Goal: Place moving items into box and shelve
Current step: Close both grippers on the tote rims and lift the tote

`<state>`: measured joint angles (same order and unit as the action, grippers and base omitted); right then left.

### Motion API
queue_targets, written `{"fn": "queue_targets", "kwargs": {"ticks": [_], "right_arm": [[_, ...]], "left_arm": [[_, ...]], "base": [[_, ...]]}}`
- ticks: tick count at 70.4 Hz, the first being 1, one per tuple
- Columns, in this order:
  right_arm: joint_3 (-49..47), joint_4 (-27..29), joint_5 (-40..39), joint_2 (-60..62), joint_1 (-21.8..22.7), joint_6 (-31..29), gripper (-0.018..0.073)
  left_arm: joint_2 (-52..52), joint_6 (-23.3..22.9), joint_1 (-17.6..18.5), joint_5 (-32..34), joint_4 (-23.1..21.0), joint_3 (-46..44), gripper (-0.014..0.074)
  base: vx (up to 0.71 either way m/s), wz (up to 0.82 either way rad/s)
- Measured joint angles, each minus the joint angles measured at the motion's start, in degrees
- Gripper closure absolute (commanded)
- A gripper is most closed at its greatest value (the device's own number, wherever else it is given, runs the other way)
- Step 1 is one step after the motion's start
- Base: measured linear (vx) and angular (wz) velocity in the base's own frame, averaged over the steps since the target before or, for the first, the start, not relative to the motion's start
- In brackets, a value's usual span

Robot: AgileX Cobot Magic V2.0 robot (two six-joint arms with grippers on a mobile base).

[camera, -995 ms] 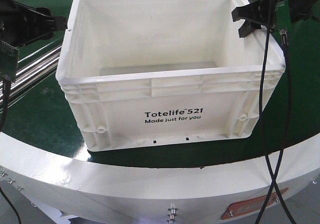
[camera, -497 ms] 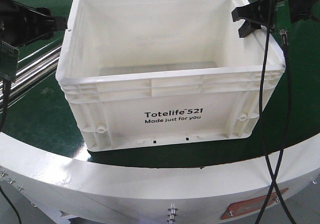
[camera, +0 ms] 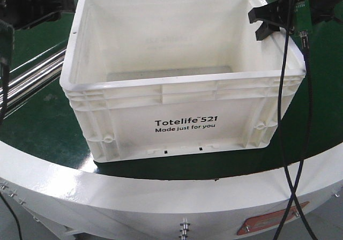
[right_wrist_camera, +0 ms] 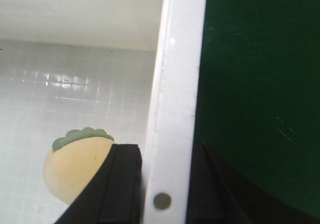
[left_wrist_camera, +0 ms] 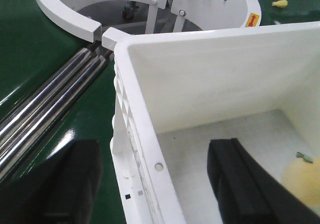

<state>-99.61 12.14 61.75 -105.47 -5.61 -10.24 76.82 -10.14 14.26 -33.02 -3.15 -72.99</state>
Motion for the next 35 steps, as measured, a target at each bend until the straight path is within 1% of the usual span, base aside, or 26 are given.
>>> {"fn": "queue_targets", "kwargs": {"ticks": [7, 14, 28, 35], "right_arm": [[0.0, 0.0, 0.0, 0.0, 0.0, 0.0, 0.0502], [0.0, 0.0, 0.1, 0.0, 0.0, 0.0, 0.0502], [0.0, 0.0, 0.1, 0.0, 0.0, -0.1, 0.0502], [0.0, 0.0, 0.1, 0.0, 0.0, -0.2, 0.0502]], "left_arm": [[3.7, 0.0, 0.0, -4.3, 0.0, -3.2, 0.0031], [7.5, 0.0, 0.0, -7.2, -0.1, -4.6, 0.0031], [11.5, 0.0, 0.0, -8.2, -1.5, -4.7, 0.0034], [11.9, 0.0, 0.0, -8.3, -2.6, -5.0, 0.0053]], "base": [[0.00, 0.00], [0.00, 0.00], [0.00, 0.00], [0.00, 0.00]]}}
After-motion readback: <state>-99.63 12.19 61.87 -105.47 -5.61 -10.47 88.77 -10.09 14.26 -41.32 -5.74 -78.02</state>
